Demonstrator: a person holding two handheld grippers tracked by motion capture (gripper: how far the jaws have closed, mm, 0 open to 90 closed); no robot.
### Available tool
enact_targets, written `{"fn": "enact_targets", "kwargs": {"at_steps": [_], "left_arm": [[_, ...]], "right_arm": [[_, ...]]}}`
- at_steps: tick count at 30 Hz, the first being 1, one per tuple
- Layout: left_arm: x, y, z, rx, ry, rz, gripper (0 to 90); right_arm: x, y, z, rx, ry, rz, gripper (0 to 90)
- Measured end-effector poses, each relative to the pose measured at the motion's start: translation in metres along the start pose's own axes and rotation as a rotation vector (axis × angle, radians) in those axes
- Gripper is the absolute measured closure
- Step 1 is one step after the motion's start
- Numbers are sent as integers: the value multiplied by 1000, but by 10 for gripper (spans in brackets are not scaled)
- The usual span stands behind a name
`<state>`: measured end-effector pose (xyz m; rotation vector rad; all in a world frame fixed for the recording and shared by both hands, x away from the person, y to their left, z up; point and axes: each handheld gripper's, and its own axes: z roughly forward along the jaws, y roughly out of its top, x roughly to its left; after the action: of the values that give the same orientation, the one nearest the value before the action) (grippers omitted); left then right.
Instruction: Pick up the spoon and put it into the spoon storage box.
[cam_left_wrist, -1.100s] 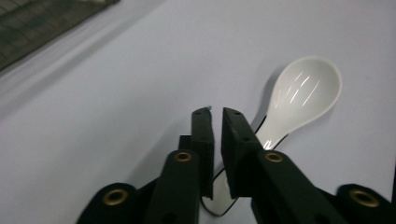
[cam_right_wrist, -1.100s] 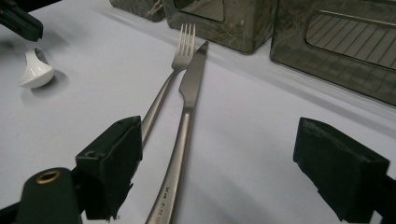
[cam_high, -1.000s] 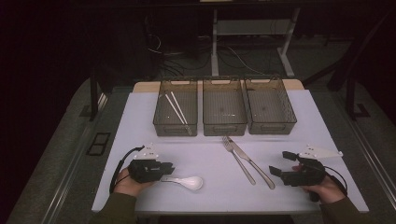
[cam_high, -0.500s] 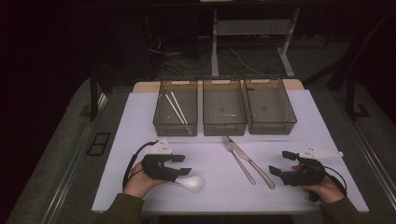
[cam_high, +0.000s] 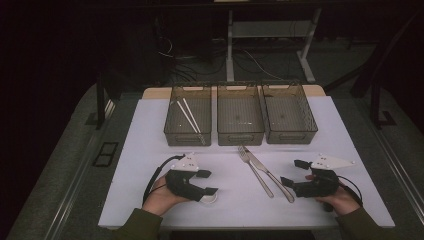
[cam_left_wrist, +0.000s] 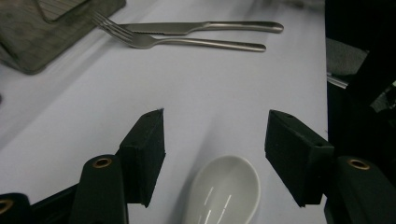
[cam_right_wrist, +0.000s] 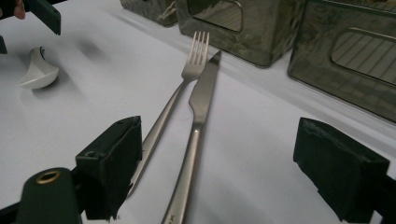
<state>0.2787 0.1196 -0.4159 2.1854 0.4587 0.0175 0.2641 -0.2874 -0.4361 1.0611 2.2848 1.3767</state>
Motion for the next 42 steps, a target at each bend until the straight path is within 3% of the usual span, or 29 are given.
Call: {"fn": "enact_targets", "kwargs": {"at_steps": [8, 23, 42], "left_arm": [[-1, -10, 3, 33, -18, 6, 373], [2, -17, 12, 105, -12, -4, 405], [-2, -18, 17, 154, -23, 33, 445]], "right_arm": [[2, 0, 1, 11, 2, -13, 156], [2, -1, 1, 20, 0, -16, 156], [2, -2, 0, 19, -3, -16, 156]]}}
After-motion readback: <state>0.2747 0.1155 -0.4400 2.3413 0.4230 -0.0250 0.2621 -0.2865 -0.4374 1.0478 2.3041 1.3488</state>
